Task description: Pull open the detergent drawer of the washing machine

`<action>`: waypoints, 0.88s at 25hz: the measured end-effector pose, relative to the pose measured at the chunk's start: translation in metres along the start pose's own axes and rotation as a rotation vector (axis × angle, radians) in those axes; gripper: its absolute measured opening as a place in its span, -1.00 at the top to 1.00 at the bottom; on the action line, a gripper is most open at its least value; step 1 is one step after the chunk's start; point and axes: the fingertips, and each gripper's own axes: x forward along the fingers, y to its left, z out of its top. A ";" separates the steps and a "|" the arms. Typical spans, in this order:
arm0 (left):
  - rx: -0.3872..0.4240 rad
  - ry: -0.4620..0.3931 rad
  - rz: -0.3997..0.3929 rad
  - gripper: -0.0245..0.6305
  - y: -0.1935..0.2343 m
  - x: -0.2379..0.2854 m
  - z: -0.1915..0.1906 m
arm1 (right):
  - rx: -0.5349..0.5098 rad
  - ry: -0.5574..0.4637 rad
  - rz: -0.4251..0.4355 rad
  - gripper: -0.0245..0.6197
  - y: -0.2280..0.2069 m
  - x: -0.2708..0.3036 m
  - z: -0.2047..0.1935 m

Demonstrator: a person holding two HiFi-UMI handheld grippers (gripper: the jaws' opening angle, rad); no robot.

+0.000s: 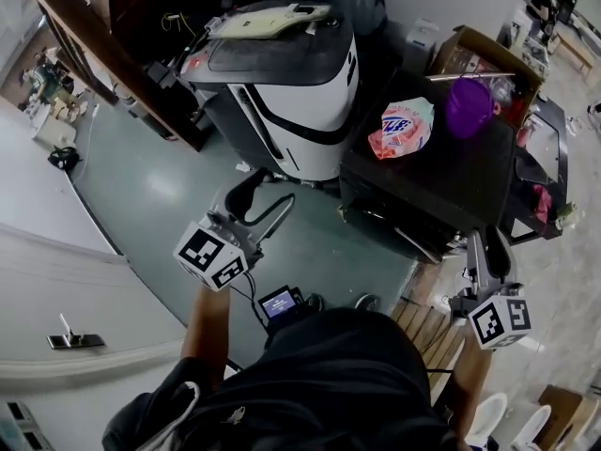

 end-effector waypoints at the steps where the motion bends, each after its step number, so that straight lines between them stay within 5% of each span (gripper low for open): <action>1: 0.000 0.004 0.012 0.02 -0.002 0.001 0.000 | 0.006 0.003 0.017 0.48 -0.004 0.003 -0.001; 13: -0.005 0.031 0.124 0.01 -0.003 -0.001 -0.001 | 0.041 0.047 0.136 0.48 -0.015 0.039 -0.011; 22: -0.010 0.028 0.060 0.02 0.034 0.026 -0.005 | 0.122 0.038 0.153 0.47 0.003 0.070 -0.024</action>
